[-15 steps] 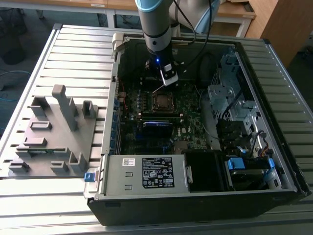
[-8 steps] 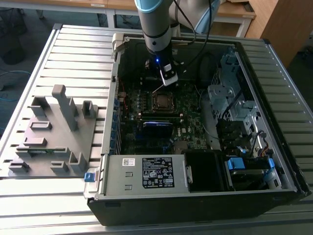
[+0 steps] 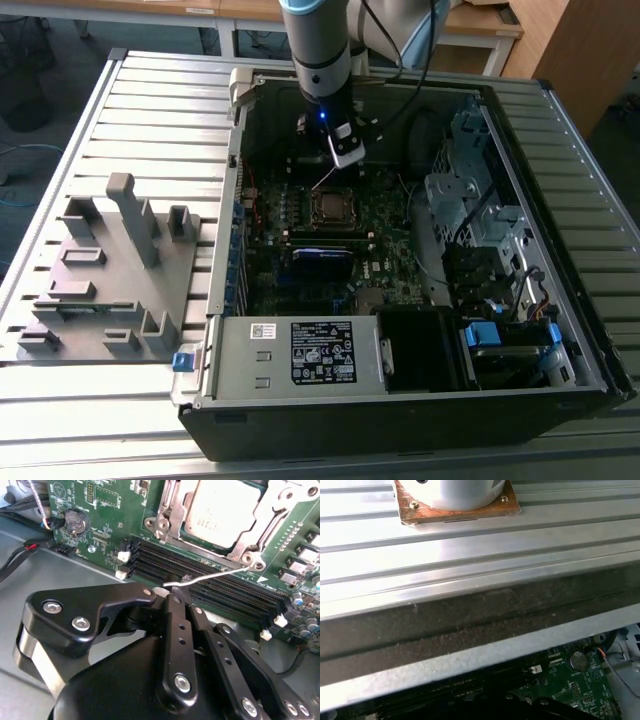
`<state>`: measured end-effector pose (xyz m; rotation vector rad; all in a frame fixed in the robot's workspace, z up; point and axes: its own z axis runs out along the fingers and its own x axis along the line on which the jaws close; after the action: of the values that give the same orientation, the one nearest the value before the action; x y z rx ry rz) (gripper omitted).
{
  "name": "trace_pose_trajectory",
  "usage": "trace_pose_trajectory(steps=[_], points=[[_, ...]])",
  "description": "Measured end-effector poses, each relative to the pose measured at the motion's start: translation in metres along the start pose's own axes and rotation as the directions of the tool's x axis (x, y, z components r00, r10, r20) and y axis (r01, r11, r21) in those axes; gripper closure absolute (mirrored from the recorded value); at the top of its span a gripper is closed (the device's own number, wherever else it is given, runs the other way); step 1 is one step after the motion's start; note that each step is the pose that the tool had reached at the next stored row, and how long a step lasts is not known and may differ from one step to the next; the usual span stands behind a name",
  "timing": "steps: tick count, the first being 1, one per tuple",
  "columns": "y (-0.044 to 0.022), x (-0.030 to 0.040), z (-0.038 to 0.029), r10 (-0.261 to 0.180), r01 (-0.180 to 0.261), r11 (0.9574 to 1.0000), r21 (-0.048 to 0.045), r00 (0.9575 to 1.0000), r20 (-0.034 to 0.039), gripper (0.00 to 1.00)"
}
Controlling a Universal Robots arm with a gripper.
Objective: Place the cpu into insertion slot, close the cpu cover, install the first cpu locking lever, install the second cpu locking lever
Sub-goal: 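Install the first cpu locking lever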
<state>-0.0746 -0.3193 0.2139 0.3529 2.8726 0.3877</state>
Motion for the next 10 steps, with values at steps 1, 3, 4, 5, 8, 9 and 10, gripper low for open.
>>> trace_pose_trajectory(steps=[1, 3, 4, 5, 8, 9, 10], points=[[0.0002, -0.0002, -0.0008, 0.000, 0.000, 1.0000, -0.0004, 1.0000, -0.0001, 0.90], [0.0003, -0.0002, -0.0009, 0.000, 0.000, 1.0000, -0.0016, 1.0000, -0.0003, 0.90], [0.0003, -0.0002, -0.0009, 0.000, 0.000, 1.0000, -0.0019, 1.0000, -0.0003, 0.90], [0.0003, -0.0002, -0.0009, 0.000, 0.000, 1.0000, -0.0020, 1.0000, -0.0003, 0.90], [0.0003, -0.0002, -0.0010, 0.006, -0.006, 0.9997, -0.0225, 1.0000, -0.0050, 0.90], [0.0003, -0.0002, -0.0010, 0.007, -0.008, 0.9996, -0.0289, 1.0000, -0.0064, 0.90], [0.0004, -0.0003, -0.0015, 0.008, -0.008, 0.9995, -0.0317, 0.9999, -0.0071, 0.90]])
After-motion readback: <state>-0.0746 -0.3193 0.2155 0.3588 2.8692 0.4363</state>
